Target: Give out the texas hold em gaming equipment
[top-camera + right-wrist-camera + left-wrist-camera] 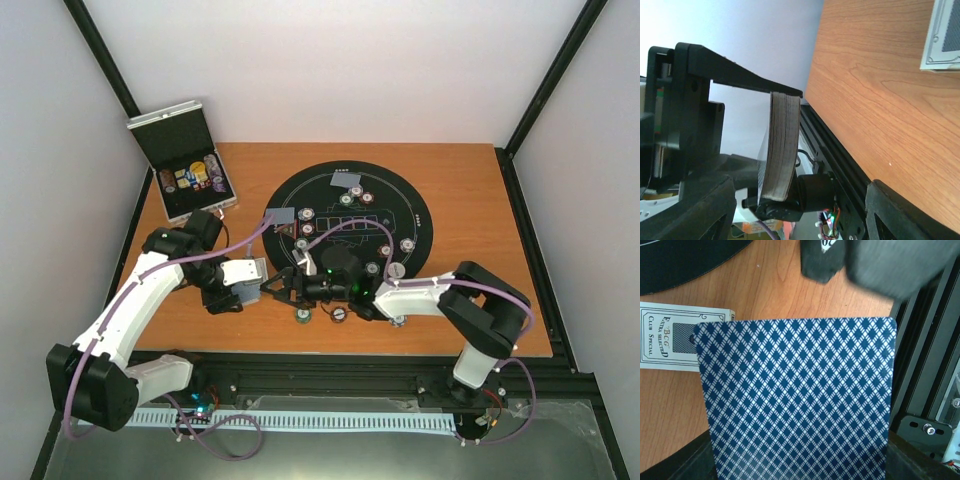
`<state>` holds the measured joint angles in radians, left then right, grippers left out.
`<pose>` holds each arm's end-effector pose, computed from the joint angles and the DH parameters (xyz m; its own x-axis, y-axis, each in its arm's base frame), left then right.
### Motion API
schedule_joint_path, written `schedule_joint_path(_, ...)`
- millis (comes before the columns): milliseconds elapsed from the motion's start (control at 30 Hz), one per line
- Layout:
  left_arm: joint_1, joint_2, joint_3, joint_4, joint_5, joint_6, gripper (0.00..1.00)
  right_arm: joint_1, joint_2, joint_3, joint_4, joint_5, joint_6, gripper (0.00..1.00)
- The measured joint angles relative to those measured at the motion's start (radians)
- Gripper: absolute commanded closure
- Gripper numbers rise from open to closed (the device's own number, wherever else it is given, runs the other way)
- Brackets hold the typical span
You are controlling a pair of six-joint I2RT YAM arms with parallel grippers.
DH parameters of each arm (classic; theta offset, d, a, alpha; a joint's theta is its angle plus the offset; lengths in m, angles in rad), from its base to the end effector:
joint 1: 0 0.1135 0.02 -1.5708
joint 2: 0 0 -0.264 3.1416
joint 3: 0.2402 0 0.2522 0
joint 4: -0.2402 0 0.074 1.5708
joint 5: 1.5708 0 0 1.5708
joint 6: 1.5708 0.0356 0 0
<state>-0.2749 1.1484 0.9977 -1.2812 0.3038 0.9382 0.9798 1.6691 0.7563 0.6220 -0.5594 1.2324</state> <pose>0.1683 -0.0585 0.2699 -0.3225 0.8906 -0.3208 0.9455 0.3195 -0.0635 0.1754 0.2953 0.1892 -0.9841 -0.0318 -0.1745 -0.1770 0.2412 0.9542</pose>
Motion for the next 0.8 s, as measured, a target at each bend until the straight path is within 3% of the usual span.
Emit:
schedule_joint_path(333, 0.0, -0.005, 0.0, -0.001, 0.0, 0.001, 0.99, 0.031, 0.113, 0.092, 0.085, -0.031, 0.042, 0.38)
schedule_joint_path(800, 0.0, -0.01, 0.007, -0.004, 0.003, 0.001, 0.99, 0.058, 0.264, 0.214, 0.13, -0.089, 0.087, 0.42)
